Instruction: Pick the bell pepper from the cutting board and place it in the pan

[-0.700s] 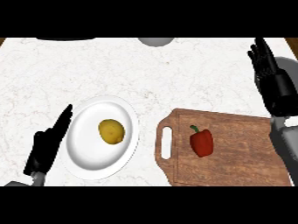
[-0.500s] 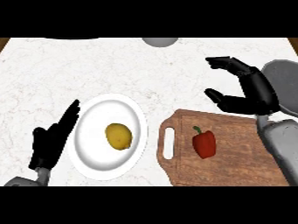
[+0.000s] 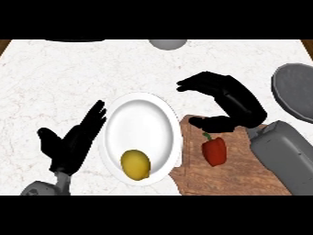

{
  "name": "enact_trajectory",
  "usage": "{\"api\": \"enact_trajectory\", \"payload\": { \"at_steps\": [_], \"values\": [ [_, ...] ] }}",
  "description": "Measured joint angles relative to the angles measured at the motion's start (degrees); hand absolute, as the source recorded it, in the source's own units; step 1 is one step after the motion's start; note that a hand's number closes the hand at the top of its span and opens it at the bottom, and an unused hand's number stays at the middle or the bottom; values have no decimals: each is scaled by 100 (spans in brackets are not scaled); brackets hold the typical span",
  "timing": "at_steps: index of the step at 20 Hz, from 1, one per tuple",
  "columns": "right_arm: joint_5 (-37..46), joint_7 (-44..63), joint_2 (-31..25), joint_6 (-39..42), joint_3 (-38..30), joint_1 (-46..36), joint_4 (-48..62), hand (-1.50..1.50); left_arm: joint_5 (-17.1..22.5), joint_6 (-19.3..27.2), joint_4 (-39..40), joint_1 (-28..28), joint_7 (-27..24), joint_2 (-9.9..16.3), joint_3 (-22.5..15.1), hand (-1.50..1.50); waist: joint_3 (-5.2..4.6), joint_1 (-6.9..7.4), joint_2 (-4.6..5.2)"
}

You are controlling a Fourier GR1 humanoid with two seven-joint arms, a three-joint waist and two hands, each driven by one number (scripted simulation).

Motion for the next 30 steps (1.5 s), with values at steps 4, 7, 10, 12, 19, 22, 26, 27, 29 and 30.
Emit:
{"api": "enact_trajectory", "payload": {
  "at_steps": [4,7,10,12,19,22,26,27,29,30],
  "values": [
    [626,301,-186,404,517,-28,-296,-150,94,-50,32,-15,25,-56,111,0,3,-68,-14],
    [1314,999,-427,915,1070,-219,-366,-150,142,-89,82,-41,74,-46,153,0,-9,-108,-45],
    [1988,1744,-655,1620,1596,-535,-407,-150,151,-88,92,-45,106,-75,141,0,-24,-110,-83],
    [2374,2303,-656,2151,1944,-729,-476,-150,161,-74,57,-84,175,-72,149,0,-26,-112,-101],
    [2942,4301,87,4432,2881,-1018,-658,-150,210,-124,-23,-104,242,-12,234,0,-17,-123,-94],
    [2972,5160,645,5301,3083,-857,-709,-150,229,-137,14,-129,273,-14,282,0,-8,-153,-73],
    [3038,6085,1289,5917,3123,-429,-731,-150,149,-122,-21,-56,218,-103,232,0,4,-150,-45],
    [3090,6141,1345,5978,3098,-323,-736,-150,117,-146,-12,-20,153,-120,233,0,6,-142,-37],
    [3252,6233,1504,5999,3123,-38,-739,-150,107,-209,28,-52,150,-124,278,0,10,-135,-25],
    [3338,6249,1546,6029,3101,10,-733,-150,68,-159,66,-145,199,-186,274,0,11,-134,-20]
  ]
}}
